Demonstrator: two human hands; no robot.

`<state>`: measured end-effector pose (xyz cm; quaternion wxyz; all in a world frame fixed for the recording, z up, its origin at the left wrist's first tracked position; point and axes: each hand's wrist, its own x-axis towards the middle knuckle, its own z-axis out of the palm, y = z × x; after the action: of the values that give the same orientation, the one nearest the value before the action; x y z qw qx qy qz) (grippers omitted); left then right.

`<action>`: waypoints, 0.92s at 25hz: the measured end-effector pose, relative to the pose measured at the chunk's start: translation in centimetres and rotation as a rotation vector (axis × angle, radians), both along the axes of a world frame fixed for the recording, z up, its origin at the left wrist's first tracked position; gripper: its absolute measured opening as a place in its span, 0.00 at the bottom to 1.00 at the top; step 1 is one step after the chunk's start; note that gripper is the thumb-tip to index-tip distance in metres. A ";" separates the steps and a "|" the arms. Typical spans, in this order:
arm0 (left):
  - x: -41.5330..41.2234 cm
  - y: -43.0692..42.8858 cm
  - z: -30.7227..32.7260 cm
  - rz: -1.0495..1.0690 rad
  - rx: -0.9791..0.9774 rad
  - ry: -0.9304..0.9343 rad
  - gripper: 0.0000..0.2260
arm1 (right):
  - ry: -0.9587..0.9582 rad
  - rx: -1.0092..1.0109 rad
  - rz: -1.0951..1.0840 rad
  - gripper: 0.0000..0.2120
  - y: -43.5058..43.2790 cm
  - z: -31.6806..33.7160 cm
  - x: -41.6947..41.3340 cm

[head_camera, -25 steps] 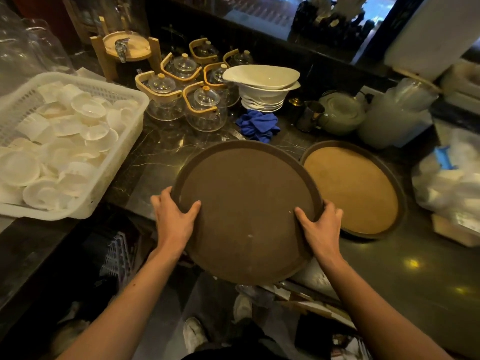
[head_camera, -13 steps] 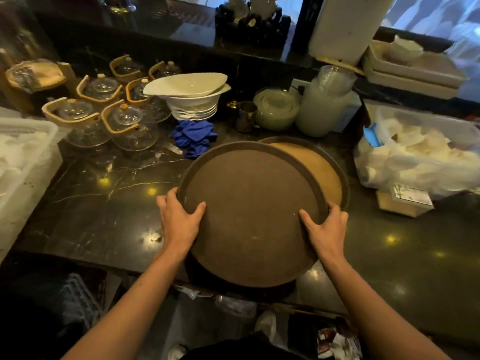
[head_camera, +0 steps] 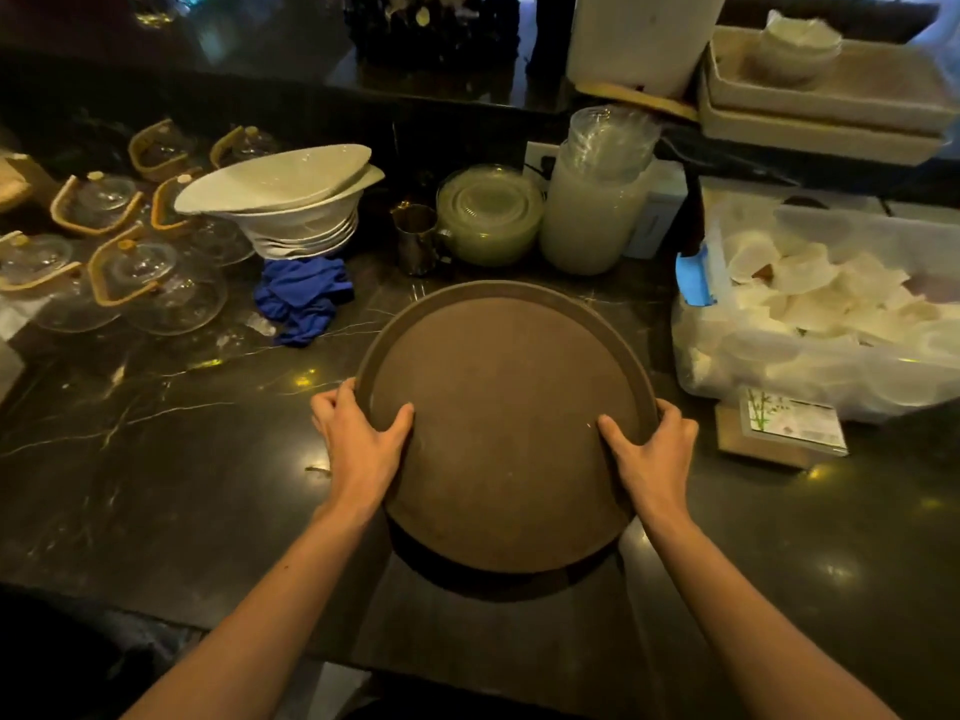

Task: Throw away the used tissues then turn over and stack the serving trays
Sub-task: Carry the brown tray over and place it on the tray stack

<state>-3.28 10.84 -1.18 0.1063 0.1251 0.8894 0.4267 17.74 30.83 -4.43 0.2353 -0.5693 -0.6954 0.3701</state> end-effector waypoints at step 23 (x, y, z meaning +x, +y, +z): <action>-4.8 5.6 -6.5 -0.102 -0.129 0.007 0.35 | -0.098 0.014 -0.065 0.35 4.2 -4.2 -3.4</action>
<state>-8.12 16.41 -7.67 0.1325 0.1649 0.9078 0.3622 14.32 35.01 -8.59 0.2171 -0.6074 -0.6898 0.3289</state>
